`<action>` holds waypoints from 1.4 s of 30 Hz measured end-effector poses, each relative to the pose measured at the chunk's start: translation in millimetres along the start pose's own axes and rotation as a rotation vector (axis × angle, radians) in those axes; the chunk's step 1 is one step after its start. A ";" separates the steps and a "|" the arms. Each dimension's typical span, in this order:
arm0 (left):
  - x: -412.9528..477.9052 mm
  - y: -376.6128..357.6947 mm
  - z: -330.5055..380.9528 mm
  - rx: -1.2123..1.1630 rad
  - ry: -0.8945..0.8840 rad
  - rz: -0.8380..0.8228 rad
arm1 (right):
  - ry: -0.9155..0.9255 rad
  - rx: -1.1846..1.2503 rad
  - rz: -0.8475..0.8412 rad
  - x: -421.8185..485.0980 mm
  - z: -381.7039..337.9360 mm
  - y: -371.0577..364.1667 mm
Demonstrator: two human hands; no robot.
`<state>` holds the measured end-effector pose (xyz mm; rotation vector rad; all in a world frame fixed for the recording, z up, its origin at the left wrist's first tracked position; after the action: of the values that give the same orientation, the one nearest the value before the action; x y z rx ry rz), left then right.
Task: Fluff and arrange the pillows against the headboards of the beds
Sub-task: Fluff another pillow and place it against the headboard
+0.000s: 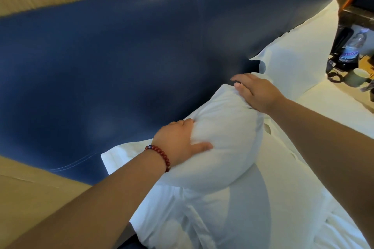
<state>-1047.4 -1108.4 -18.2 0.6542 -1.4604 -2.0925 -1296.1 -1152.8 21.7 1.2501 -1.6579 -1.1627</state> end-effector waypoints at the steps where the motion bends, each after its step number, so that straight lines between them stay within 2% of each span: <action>1: 0.2 -1.1 -3.9 0.004 -0.019 0.000 | 0.033 0.062 0.001 -4.0 0.3 -0.5; 4: 2.2 2.4 -10.9 0.021 -0.072 0.057 | 0.008 0.182 -0.028 -8.0 8.7 -6.8; 7: 12.7 19.2 -5.7 0.083 -0.152 0.107 | -0.098 0.240 0.027 8.0 12.2 -2.2; 12: 41.3 87.3 10.8 0.182 -0.303 0.214 | -0.287 0.313 0.065 39.6 29.7 7.0; 15: 60.1 98.5 10.0 0.212 -0.270 0.163 | -0.378 0.401 0.056 44.9 40.5 1.2; 20: 60.6 62.2 2.9 0.219 -0.175 0.051 | -0.445 0.560 0.014 29.8 49.9 -14.6; 24: 48.0 60.2 -6.5 0.138 -0.123 0.160 | -0.410 0.660 0.268 -31.0 57.0 -2.5; 26: 45.3 62.6 -0.4 0.179 -0.137 0.203 | -0.377 0.585 0.403 -88.7 59.2 -8.9; 27: 44.6 63.5 4.9 0.213 -0.156 0.219 | -0.350 0.538 0.417 -118.6 56.9 -20.4; 30: 44.0 66.1 14.8 0.331 -0.175 0.218 | -0.294 0.417 0.228 -188.7 37.1 -71.9; 34: 42.8 65.5 18.8 0.489 -0.122 0.118 | -0.044 0.125 -0.049 -228.2 -5.7 -114.9; 36: 37.4 68.4 19.0 0.471 -0.096 0.145 | 0.023 0.046 -0.122 -233.3 -18.4 -118.2; 38: 26.5 76.4 25.2 0.420 -0.106 0.243 | 0.086 -0.026 -0.152 -241.3 -30.9 -122.1; 40: 7.1 77.8 53.5 0.440 -0.284 0.397 | 0.154 -0.102 -0.166 -254.4 -43.7 -131.9; 42: -15.4 45.6 87.2 0.529 -0.576 0.401 | 0.195 -0.152 -0.185 -267.9 -54.7 -145.7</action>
<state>-1085.6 -1050.7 53.3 -0.1043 -2.2767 -1.6433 -1136.4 -922.2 -109.8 1.3943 -1.3092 -1.2098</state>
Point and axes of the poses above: each hand's wrist, its own x-axis towards the middle knuckle, its own y-axis out of the back of the hand, z = x × y, the point moved 9 cm from there along x, towards the middle knuckle, and after that the axes turned 15 degrees about -y, right-handed, at the moved point
